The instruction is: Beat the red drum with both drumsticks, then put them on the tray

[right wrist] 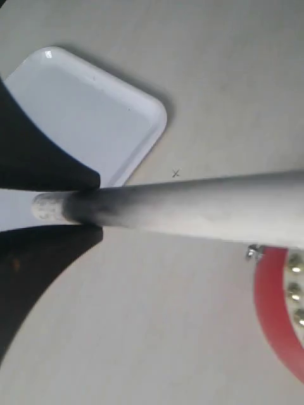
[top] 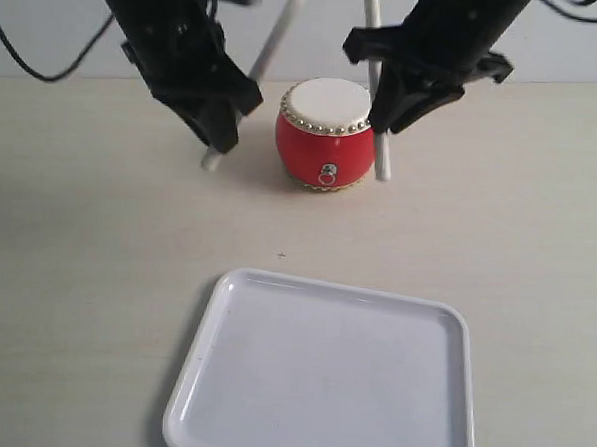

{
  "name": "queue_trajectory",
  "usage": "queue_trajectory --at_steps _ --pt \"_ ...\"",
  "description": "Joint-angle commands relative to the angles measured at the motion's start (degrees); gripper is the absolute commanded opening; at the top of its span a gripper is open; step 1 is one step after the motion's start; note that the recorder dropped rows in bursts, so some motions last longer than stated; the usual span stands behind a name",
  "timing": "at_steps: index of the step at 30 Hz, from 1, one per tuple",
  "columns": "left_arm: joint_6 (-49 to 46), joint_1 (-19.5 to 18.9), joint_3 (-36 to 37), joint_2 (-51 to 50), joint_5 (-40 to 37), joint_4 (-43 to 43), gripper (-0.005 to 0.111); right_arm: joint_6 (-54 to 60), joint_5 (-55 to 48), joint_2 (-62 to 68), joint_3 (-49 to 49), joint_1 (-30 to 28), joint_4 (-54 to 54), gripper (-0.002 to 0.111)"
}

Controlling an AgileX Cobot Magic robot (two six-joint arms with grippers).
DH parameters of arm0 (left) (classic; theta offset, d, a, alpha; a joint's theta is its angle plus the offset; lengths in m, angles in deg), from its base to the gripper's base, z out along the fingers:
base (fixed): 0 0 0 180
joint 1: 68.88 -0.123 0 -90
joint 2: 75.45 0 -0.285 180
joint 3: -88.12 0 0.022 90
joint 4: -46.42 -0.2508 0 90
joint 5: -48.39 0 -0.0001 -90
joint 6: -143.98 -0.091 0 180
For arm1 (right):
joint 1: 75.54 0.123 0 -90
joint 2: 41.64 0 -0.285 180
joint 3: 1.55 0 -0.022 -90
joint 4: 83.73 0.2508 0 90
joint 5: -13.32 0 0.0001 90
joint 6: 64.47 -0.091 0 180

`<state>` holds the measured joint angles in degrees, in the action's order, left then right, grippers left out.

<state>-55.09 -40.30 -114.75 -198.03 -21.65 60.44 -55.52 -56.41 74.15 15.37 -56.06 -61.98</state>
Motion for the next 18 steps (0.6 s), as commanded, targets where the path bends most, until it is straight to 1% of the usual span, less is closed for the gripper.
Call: queue_trajectory --at_steps 1,3,6,13,18 --pt "-0.6 0.1 0.3 -9.0 0.1 1.0 0.000 1.1 -0.2 -7.7 0.4 -0.3 -1.2 0.000" --pt "-0.6 0.1 0.0 -12.0 0.1 1.2 0.000 1.1 -0.2 -8.2 0.4 -0.3 -1.2 0.000" --pt "-0.6 0.1 0.0 -12.8 0.1 1.3 0.000 1.2 -0.2 -7.2 0.4 -0.3 -1.5 0.000" --pt "-0.6 -0.6 0.0 -7.8 0.1 1.4 0.000 1.4 -0.2 -2.0 0.4 -0.3 -1.5 0.000" --pt "-0.6 -0.6 0.1 -7.9 0.1 1.9 0.000 1.9 -0.2 -1.2 0.6 -0.3 -1.8 0.000"
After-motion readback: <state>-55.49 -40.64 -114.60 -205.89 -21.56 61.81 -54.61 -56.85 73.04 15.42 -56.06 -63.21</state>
